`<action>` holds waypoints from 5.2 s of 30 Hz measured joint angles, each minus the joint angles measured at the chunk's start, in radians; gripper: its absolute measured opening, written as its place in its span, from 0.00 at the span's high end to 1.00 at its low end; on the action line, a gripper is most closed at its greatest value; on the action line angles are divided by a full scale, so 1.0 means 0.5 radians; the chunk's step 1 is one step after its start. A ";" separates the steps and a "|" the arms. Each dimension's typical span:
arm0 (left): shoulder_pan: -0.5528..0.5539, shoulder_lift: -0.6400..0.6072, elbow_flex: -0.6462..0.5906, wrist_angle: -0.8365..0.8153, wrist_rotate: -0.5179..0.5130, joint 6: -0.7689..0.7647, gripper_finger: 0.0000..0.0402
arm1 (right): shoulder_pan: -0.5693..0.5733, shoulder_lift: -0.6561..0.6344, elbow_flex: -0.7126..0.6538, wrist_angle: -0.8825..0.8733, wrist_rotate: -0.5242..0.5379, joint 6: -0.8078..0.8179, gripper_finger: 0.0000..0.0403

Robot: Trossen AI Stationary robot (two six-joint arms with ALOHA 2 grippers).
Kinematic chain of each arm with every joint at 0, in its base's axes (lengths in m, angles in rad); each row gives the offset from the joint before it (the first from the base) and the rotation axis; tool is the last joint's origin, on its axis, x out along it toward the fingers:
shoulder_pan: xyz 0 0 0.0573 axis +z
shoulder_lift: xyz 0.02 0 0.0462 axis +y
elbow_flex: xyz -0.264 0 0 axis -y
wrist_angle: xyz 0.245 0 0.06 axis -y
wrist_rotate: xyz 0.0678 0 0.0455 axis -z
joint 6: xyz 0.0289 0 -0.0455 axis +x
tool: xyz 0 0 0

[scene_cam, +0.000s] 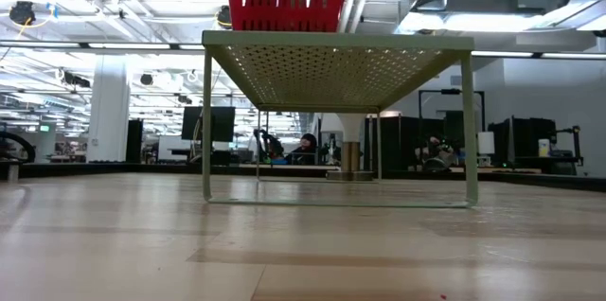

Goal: Pick & Place Office Desk Supplies
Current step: Put the yellow bin on the shelf

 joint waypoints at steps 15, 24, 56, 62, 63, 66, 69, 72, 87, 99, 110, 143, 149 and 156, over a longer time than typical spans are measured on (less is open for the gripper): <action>0.001 0.000 0.000 -0.067 0.009 -0.001 0.58 | 1.089 0.010 0.000 -0.430 -0.596 1.130 0.63; 0.001 0.000 0.000 -0.067 0.027 -0.001 0.58 | 1.215 0.254 -0.001 -0.294 -1.061 0.270 0.60; -0.009 0.268 0.001 0.025 0.014 -0.309 0.58 | 1.301 0.229 -0.929 0.645 -1.211 -0.735 0.61; 0.012 0.259 0.001 0.041 0.015 -0.313 0.58 | 1.394 0.214 -1.106 0.864 -1.215 -0.549 0.61; 0.013 0.259 0.001 0.040 0.015 -0.313 0.58 | 1.398 0.214 -1.126 0.888 -1.215 -0.518 0.62; 0.013 0.259 0.001 0.040 0.015 -0.314 0.58 | 1.393 0.214 -1.150 0.903 -1.213 -0.444 0.68; 0.013 0.259 0.001 0.039 0.015 -0.313 0.58 | 1.362 0.214 -1.157 0.896 -1.211 -0.403 0.83; 0.012 0.259 0.001 0.034 0.016 -0.314 0.58 | 1.313 0.214 -1.157 0.896 -1.209 -0.358 0.97; -0.242 -0.303 0.000 -1.199 -0.120 -0.824 0.58 | 0.900 -0.109 -1.157 0.519 -0.750 0.316 0.99; -0.485 -0.465 0.000 -1.334 -0.496 -0.776 0.58 | 0.612 -0.897 -1.157 0.334 -0.615 0.633 1.00; -0.492 -0.460 -0.326 -1.018 -0.695 -0.832 0.58 | 0.015 -0.957 -1.093 0.676 -0.781 0.461 1.00; -0.492 -0.459 -0.626 -0.336 -0.771 -0.535 0.58 | -0.488 -0.038 -0.109 -0.077 -0.932 0.492 1.00; -0.492 -0.459 -0.626 -0.333 -0.758 -0.498 0.58 | -0.490 -0.007 -0.111 -0.098 -0.963 0.484 1.00; -0.492 -0.459 -0.626 -0.334 -0.759 -0.484 0.58 | -0.485 0.047 -0.106 -0.031 -1.016 0.463 1.00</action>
